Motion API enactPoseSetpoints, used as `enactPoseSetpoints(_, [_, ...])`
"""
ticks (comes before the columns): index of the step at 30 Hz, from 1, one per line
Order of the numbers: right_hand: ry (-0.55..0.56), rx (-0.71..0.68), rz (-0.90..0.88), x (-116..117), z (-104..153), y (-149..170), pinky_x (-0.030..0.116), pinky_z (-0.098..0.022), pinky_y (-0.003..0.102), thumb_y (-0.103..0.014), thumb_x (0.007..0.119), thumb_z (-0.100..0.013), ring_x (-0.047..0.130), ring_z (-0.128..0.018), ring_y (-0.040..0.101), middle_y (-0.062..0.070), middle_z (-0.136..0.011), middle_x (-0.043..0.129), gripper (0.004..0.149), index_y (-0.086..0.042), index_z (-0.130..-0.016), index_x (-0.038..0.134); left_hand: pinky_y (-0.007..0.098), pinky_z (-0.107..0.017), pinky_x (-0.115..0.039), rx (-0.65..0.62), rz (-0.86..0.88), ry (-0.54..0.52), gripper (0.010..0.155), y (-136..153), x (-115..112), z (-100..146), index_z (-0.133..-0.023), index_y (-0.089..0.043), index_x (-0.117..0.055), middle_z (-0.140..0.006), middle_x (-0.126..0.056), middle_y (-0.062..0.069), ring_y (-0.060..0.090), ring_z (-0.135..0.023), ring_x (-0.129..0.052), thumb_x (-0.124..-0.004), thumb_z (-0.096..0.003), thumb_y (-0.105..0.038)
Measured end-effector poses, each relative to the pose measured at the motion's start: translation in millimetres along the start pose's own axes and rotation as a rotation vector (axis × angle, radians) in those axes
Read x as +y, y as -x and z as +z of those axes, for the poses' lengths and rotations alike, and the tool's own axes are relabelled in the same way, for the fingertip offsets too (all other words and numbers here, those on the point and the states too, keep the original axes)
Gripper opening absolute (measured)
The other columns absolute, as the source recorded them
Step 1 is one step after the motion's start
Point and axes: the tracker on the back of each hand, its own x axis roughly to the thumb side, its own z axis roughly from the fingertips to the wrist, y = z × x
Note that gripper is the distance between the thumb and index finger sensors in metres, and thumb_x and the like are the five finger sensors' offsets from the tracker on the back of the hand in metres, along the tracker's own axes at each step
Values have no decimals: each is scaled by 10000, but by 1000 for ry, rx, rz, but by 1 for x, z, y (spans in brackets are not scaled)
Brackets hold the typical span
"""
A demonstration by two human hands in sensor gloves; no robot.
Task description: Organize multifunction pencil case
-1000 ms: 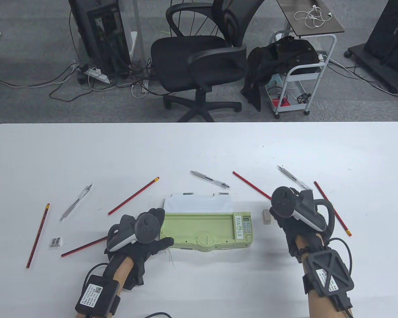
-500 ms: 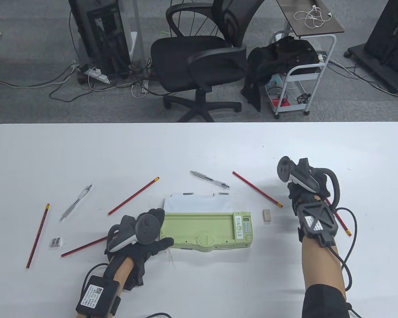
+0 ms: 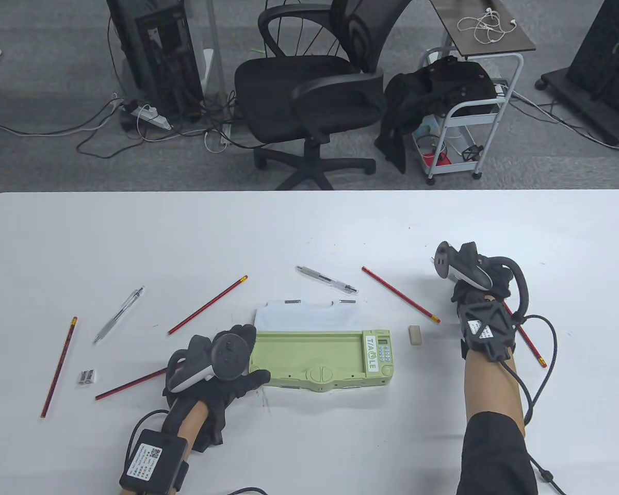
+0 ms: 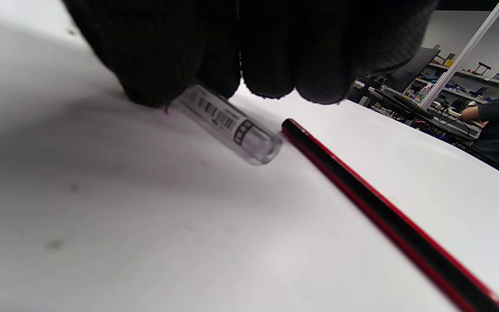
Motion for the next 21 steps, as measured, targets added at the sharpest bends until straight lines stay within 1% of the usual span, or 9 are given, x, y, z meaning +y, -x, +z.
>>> enactPoseSetpoints(5, [13, -37, 60, -3, -5, -7, 759, -637, 570, -340, 851, -449, 864, -803, 428, 157, -939, 805, 443, -150, -849, 856, 738, -704, -514, 2, -6, 2, 942, 0, 0, 0, -1170, -94, -326, -1234, -454, 241, 546, -1098, -544, -677, -461, -605])
enactPoseSetpoints(9, [-10, -60, 73, -4, -7, -8, 754, -643, 576, -342, 851, -452, 862, -802, 424, 153, -928, 811, 445, -137, -847, 858, 738, -705, -513, 2, -4, 2, 944, 0, 0, 0, -1170, -96, -325, -1235, -453, 236, 543, -1100, -543, -678, -459, -607])
enactPoseSetpoints(15, [5, -62, 44, -8, -3, -2, 736, -660, 580, -360, 846, -463, 853, -814, 413, 141, -922, 816, 440, -145, -847, 863, 738, -703, -518, 0, -1, 1, 944, 0, 0, 0, -1169, -93, -324, -1233, -456, 240, 539, -1098, -552, -677, -459, -606])
enactPoseSetpoints(18, [24, -59, -12, -21, 7, 3, 732, -665, 579, -360, 843, -472, 850, -817, 416, 143, -925, 812, 437, -142, -851, 861, 738, -704, -519, -2, 0, -1, 945, 0, 0, 0, -1169, -96, -325, -1234, -456, 236, 537, -1099, -554, -676, -458, -609])
enactPoseSetpoints(19, [37, -71, -34, -30, 13, 5, 731, -666, 579, -360, 842, -475, 847, -819, 418, 145, -927, 811, 437, -141, -854, 858, 739, -702, -519, -2, 0, -1, 947, 0, 0, 0, -1169, -95, -326, -1233, -458, 237, 536, -1099, -554, -678, -456, -609])
enactPoseSetpoints(21, [57, -89, -50, -41, 21, 6, 731, -667, 579, -359, 842, -478, 845, -822, 418, 145, -929, 809, 438, -142, -857, 855, 738, -705, -518, -1, -3, -2, 944, 0, 0, 0, -1169, -96, -327, -1234, -458, 236, 537, -1100, -552, -677, -458, -608])
